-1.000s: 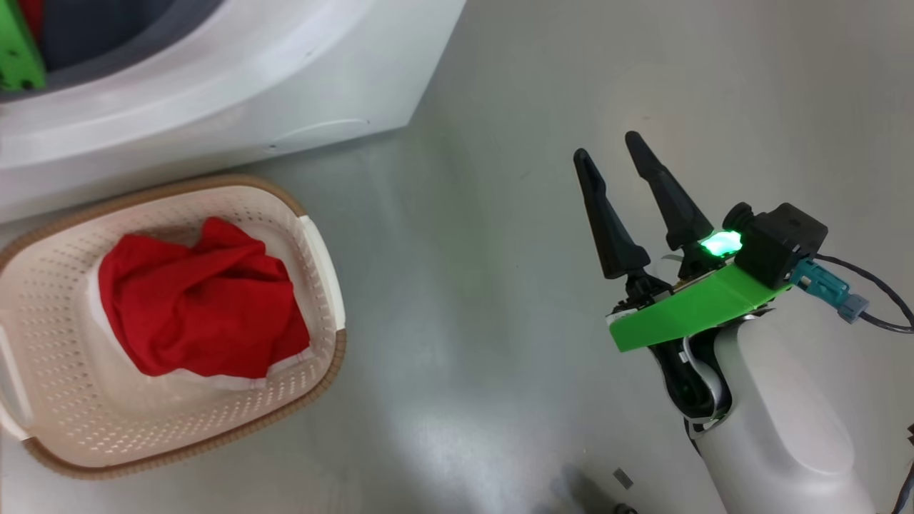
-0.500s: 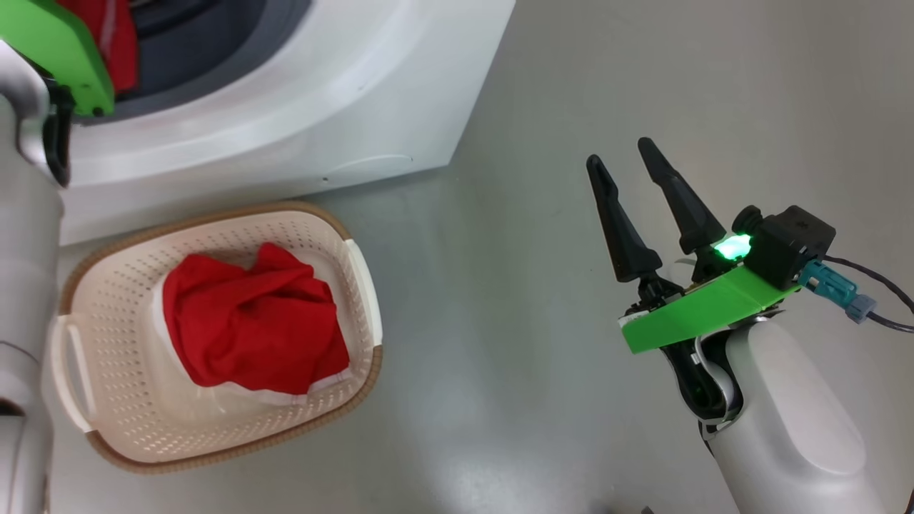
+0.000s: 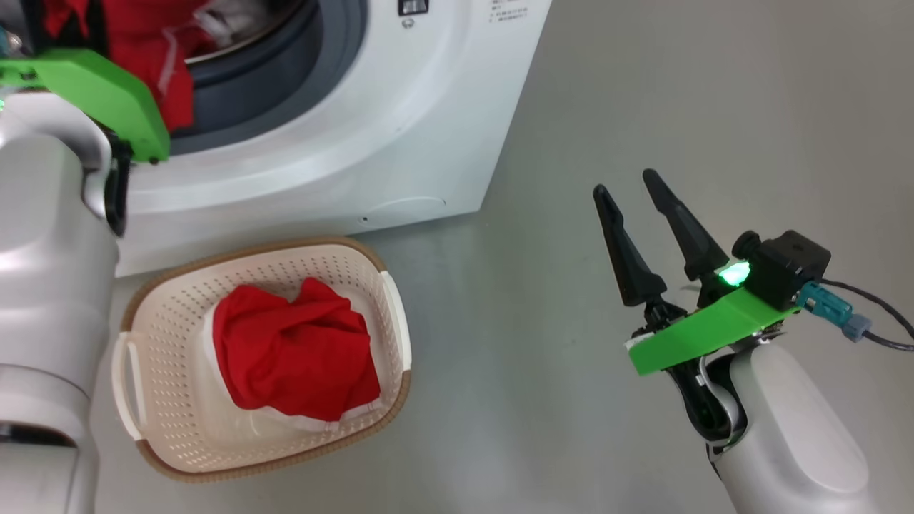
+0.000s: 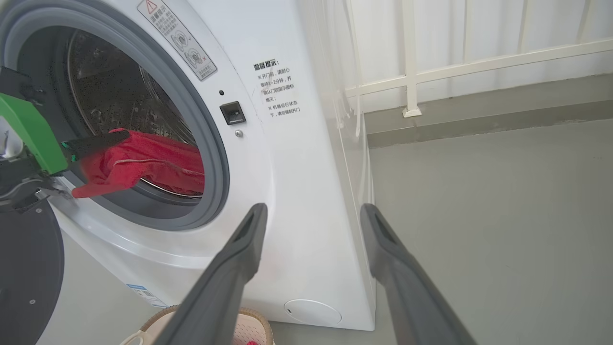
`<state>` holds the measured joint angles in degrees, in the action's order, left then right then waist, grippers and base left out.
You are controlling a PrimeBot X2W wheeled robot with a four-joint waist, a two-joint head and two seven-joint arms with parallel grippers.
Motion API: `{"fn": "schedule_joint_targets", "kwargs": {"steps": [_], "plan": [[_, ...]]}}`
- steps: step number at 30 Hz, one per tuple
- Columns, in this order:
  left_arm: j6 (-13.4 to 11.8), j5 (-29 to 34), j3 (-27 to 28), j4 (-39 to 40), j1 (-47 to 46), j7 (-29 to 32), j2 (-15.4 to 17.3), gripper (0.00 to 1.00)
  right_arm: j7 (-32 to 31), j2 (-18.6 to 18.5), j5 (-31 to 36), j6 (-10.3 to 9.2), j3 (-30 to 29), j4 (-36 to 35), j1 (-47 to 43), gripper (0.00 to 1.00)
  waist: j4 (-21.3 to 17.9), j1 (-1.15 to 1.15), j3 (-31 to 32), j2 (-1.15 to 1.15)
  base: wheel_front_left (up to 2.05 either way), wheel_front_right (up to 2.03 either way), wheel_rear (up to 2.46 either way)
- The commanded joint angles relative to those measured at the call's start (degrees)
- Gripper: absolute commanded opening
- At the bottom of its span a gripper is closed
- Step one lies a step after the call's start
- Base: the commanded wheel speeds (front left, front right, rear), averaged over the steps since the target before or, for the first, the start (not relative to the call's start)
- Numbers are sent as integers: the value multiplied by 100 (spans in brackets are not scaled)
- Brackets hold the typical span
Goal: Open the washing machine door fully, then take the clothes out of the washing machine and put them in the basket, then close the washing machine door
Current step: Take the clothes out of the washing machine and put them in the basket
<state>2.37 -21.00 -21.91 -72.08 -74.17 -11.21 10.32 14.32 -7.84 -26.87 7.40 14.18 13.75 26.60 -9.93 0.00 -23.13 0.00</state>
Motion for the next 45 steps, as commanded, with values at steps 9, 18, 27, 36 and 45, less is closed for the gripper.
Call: {"fn": "schedule_joint_targets", "kwargs": {"steps": [9,18,27,36,45], "plan": [[126,-127,30,513,463,-314,166,0,68,-74,-96,9,109,-15,-299,100,191,0,507,0,0,0,0],[59,-148,4,1398,1280,-371,156,0,68,-161,-138,9,78,21,-537,100,331,0,876,0,0,0,0],[-203,-227,-1,2974,2391,-209,357,0,68,-200,-166,9,105,50,-699,100,486,0,1117,0,0,0,0],[-554,-409,-74,4756,3664,434,478,0,68,-251,-200,9,121,43,-734,100,533,0,1151,0,0,0,0],[-704,-624,-117,5293,4382,758,498,0,68,-274,-238,9,177,16,-667,100,472,0,1013,0,0,0,0]]}}
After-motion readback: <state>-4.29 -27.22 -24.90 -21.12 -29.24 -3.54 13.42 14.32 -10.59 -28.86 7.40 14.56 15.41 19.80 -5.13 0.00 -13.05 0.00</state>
